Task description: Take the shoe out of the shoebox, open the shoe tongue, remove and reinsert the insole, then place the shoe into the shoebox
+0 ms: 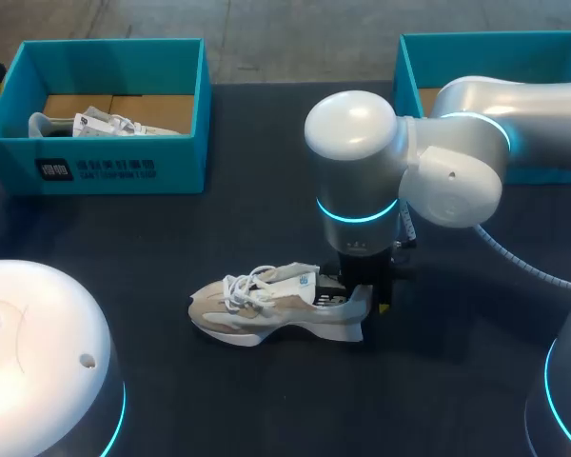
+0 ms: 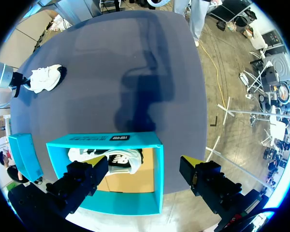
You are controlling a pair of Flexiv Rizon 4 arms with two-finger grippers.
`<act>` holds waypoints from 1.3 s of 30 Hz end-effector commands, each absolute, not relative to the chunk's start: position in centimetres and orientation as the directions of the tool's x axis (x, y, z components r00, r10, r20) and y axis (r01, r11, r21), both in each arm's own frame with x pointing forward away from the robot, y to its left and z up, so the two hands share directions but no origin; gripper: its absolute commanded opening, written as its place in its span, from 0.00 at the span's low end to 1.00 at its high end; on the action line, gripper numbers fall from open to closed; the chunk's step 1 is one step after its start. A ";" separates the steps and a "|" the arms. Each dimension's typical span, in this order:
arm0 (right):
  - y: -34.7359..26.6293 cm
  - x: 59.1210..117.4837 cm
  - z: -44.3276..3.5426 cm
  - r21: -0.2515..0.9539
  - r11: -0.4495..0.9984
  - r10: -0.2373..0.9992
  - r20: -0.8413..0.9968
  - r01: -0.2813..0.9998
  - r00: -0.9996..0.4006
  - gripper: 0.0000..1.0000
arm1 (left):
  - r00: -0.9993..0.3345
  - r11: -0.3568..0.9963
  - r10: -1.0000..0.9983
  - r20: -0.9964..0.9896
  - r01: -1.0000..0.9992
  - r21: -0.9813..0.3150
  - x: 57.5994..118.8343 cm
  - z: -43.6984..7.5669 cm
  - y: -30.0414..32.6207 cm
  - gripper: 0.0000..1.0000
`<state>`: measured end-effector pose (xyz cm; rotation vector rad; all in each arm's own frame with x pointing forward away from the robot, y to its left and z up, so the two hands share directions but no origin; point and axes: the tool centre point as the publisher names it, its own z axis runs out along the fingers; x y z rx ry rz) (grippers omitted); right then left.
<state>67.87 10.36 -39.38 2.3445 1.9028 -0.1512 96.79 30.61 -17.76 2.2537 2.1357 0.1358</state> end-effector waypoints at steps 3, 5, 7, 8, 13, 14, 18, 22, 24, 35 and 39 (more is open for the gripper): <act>11.0 67.6 -38.9 0.038 -0.216 0.967 -0.128 0.976 0.220 0.51 | 0.052 -0.055 0.998 0.043 0.995 0.087 96.6 -17.8 30.6 1.00; 11.0 67.5 -38.4 0.042 -0.216 0.968 -0.118 0.976 0.219 0.73 | 0.052 -0.055 0.998 0.043 0.995 0.087 96.6 -17.8 30.6 1.00; 11.0 67.4 -37.8 0.046 -0.220 0.969 -0.101 0.974 0.224 0.90 | 0.052 -0.055 0.998 0.043 0.995 0.087 96.6 -17.8 30.6 1.00; 11.0 67.4 -37.4 0.046 -0.220 0.970 -0.099 0.974 0.224 1.00 | 0.052 -0.055 0.998 0.043 0.995 0.087 96.6 -17.8 30.6 1.00; 10.8 67.3 -35.6 0.050 -0.222 0.972 -0.066 0.974 0.225 1.00 | 0.052 -0.055 0.998 0.043 0.995 0.087 96.6 -17.8 30.6 1.00; 10.8 67.3 -35.2 0.047 -0.220 0.973 -0.064 0.974 0.223 1.00 | 0.052 -0.055 0.998 0.043 0.995 0.087 96.6 -17.8 30.6 1.00; 10.8 67.5 -33.8 0.005 -0.218 0.975 -0.048 0.976 0.218 1.00 | 0.052 -0.055 0.998 0.043 0.995 0.087 96.6 -17.8 30.6 1.00; 10.8 67.4 -32.2 -0.013 -0.191 0.982 -0.011 0.982 0.191 1.00 | 0.052 -0.055 0.998 0.043 0.995 0.087 96.6 -17.8 30.6 1.00; 10.7 67.4 -31.2 -0.020 -0.159 0.987 0.024 0.987 0.160 1.00 | 0.052 -0.055 0.998 0.043 0.995 0.087 96.6 -17.8 30.6 1.00; 10.0 67.3 -27.3 -0.008 0.016 0.989 0.147 1.000 -0.014 1.00 | 0.052 -0.055 0.998 0.043 0.995 0.087 96.6 -17.8 30.6 1.00; 9.7 67.3 -25.9 0.039 0.089 0.973 0.212 0.995 -0.096 1.00 | 0.052 -0.055 0.998 0.043 0.995 0.087 96.6 -17.8 30.6 1.00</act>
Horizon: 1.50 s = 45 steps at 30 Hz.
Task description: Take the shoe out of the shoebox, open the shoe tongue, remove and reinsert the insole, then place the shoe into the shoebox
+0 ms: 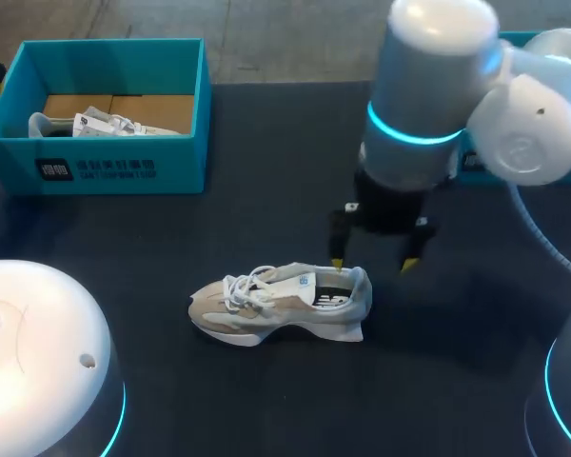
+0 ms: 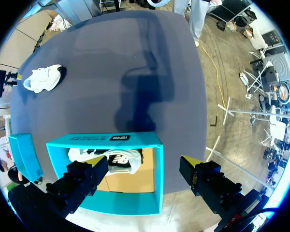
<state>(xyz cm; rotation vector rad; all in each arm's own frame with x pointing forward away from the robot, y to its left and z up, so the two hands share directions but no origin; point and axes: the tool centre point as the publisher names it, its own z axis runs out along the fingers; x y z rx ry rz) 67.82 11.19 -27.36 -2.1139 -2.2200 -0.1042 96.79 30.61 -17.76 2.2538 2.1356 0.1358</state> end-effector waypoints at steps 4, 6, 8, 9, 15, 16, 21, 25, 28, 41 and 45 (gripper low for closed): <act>9.7 67.4 -25.2 0.072 0.174 0.949 0.252 0.982 -0.187 1.00 | 0.052 -0.055 0.998 0.043 0.995 0.087 96.6 -17.8 30.6 1.00; 9.7 67.4 -25.0 0.094 0.227 0.933 0.265 0.969 -0.244 1.00 | 0.052 -0.055 0.998 0.043 0.995 0.087 96.6 -17.8 30.6 1.00; 9.7 67.3 -24.8 0.112 0.271 0.923 0.253 0.956 -0.291 1.00 | 0.052 -0.055 0.998 0.043 0.995 0.087 96.6 -17.8 30.6 1.00; 9.7 67.3 -24.8 0.119 0.290 0.918 0.245 0.950 -0.311 1.00 | 0.052 -0.055 0.998 0.043 0.995 0.087 96.6 -17.8 30.6 1.00; 9.7 67.1 -24.2 0.220 0.418 0.853 0.239 0.881 -0.465 1.00 | 0.052 -0.055 0.998 0.043 0.995 0.087 96.6 -17.8 30.6 1.00; 9.6 67.2 -24.2 0.222 0.424 0.849 0.240 0.878 -0.471 1.00 | 0.052 -0.055 0.998 0.043 0.995 0.087 96.6 -17.8 30.6 1.00; 9.6 67.7 -24.3 0.330 0.520 0.738 0.291 0.788 -0.609 1.00 | 0.052 -0.055 0.998 0.043 0.995 0.087 96.6 -17.8 30.6 1.00; 9.7 67.9 -24.5 0.321 0.529 0.727 0.305 0.785 -0.615 1.00 | 0.052 -0.055 0.998 0.043 0.995 0.087 96.6 -17.8 30.6 1.00; 9.7 67.9 -24.5 0.321 0.529 0.727 0.305 0.785 -0.615 1.00 | 0.052 -0.055 0.998 0.043 0.995 0.087 96.6 -17.8 30.6 1.00; 9.2 67.8 -24.1 0.577 0.564 0.552 0.270 0.591 -0.789 1.00 | 0.052 -0.055 0.998 0.043 0.995 0.087 96.6 -17.8 30.6 1.00; 8.0 67.6 -24.0 0.757 0.508 0.440 0.181 0.410 -0.880 1.00 | 0.052 -0.055 0.998 0.043 0.995 0.087 96.6 -17.8 30.6 1.00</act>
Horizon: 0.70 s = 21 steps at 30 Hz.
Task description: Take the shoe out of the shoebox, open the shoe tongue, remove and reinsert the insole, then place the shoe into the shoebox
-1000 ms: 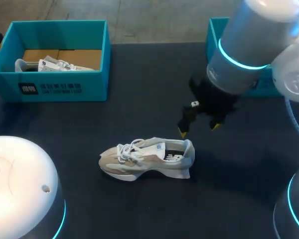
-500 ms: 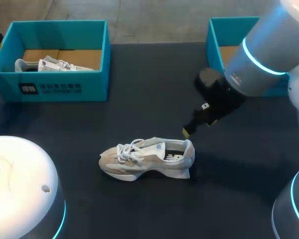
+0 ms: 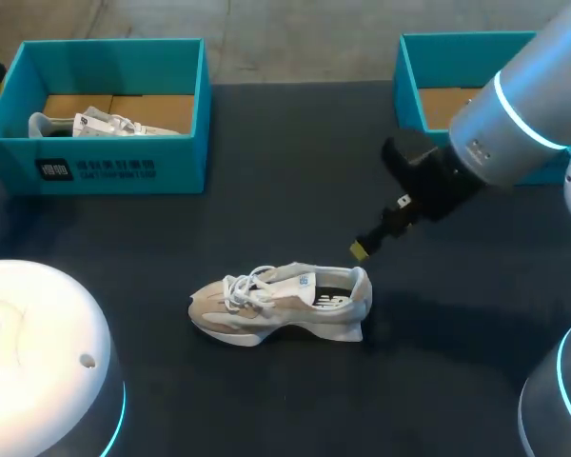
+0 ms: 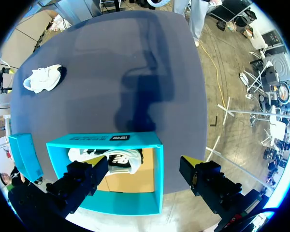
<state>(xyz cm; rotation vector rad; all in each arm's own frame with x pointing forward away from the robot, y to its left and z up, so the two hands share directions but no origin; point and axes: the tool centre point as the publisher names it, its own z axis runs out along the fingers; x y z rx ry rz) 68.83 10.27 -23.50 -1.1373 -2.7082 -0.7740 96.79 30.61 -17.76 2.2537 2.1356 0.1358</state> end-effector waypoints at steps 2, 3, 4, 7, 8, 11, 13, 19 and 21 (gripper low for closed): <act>7.5 67.5 -23.9 0.803 0.473 0.420 0.158 0.364 -0.894 1.00 | 0.052 -0.055 0.998 0.043 0.995 0.087 96.6 -17.8 30.6 1.00; 7.4 67.6 -24.0 0.812 0.473 0.408 0.141 0.341 -0.902 1.00 | 0.052 -0.055 0.998 0.043 0.995 0.087 96.6 -17.8 30.6 1.00; 7.4 67.6 -24.2 0.819 0.477 0.391 0.126 0.318 -0.912 1.00 | 0.052 -0.055 0.998 0.043 0.995 0.087 96.6 -17.8 30.6 1.00; 7.5 67.7 -25.0 0.832 0.481 0.378 0.089 0.277 -0.922 1.00 | 0.052 -0.055 0.998 0.043 0.995 0.087 96.6 -17.8 30.6 1.00; 7.5 67.8 -25.4 0.840 0.472 0.381 0.079 0.267 -0.921 1.00 | 0.052 -0.055 0.998 0.043 0.995 0.087 96.6 -17.8 30.6 1.00; 7.5 68.0 -25.9 0.826 0.484 0.402 0.082 0.288 -0.912 1.00 | 0.052 -0.055 0.998 0.043 0.995 0.087 96.6 -17.8 30.6 1.00; 7.5 68.0 -25.9 0.826 0.484 0.402 0.082 0.288 -0.912 1.00 | 0.052 -0.055 0.998 0.043 0.995 0.087 96.6 -17.8 30.6 1.00; 7.5 68.0 -25.9 0.826 0.484 0.402 0.082 0.288 -0.912 1.00 | 0.052 -0.055 0.998 0.043 0.995 0.087 96.6 -17.8 30.6 1.00; 7.5 68.0 -25.9 0.826 0.484 0.402 0.082 0.288 -0.912 1.00 | 0.052 -0.055 0.998 0.043 0.995 0.087 96.6 -17.8 30.6 1.00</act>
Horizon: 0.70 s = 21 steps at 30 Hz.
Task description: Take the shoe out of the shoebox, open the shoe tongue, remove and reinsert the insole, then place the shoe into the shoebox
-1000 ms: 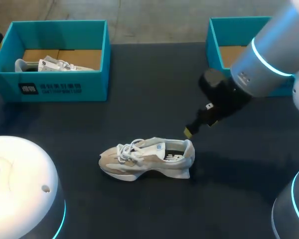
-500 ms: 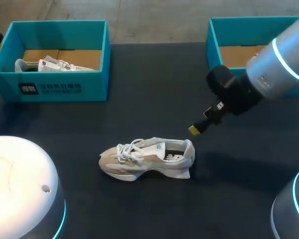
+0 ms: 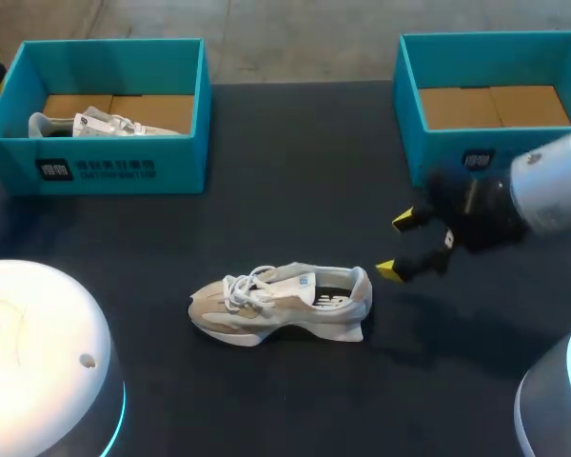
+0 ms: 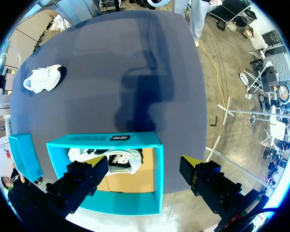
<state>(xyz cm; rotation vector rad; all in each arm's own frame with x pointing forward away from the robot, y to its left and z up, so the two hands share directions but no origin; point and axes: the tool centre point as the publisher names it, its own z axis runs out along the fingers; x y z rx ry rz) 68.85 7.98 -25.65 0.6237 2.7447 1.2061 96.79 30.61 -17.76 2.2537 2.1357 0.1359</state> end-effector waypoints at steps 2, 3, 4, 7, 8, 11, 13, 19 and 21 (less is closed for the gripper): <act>7.5 68.0 -25.9 0.826 0.484 0.402 0.082 0.288 -0.912 1.00 | 0.052 -0.055 0.998 0.043 0.995 0.087 96.6 -17.8 30.6 1.00; 7.5 68.0 -25.9 0.826 0.484 0.402 0.082 0.288 -0.912 1.00 | 0.052 -0.055 0.998 0.043 0.995 0.087 96.6 -17.8 30.6 1.00; 7.5 68.0 -25.9 0.826 0.484 0.402 0.082 0.288 -0.912 1.00 | 0.052 -0.055 0.998 0.043 0.995 0.087 96.6 -17.8 30.6 1.00; 8.5 68.2 -26.8 0.810 0.527 0.384 0.044 0.258 -0.922 1.00 | 0.052 -0.055 0.998 0.043 0.995 0.087 96.6 -17.8 30.6 1.00; 8.6 68.4 -27.3 0.826 0.514 0.370 0.029 0.230 -0.929 1.00 | 0.052 -0.055 0.998 0.043 0.995 0.087 96.6 -17.8 30.6 1.00; 8.4 69.1 -28.9 0.832 0.515 0.361 0.007 0.205 -0.933 1.00 | 0.052 -0.055 0.998 0.043 0.995 0.087 96.6 -17.8 30.6 1.00; 8.2 69.5 -29.9 0.839 0.506 0.350 0.011 0.199 -0.937 1.00 | 0.052 -0.055 0.998 0.043 0.995 0.087 96.6 -17.8 30.6 1.00; 7.8 69.8 -31.9 0.868 0.483 0.297 -0.038 0.116 -0.954 1.00 | 0.052 -0.055 0.998 0.043 0.995 0.087 96.6 -17.8 30.6 1.00; 7.9 69.7 -32.6 0.881 0.469 0.249 -0.075 0.053 -0.966 1.00 | 0.052 -0.055 0.998 0.043 0.995 0.087 96.6 -17.8 30.6 1.00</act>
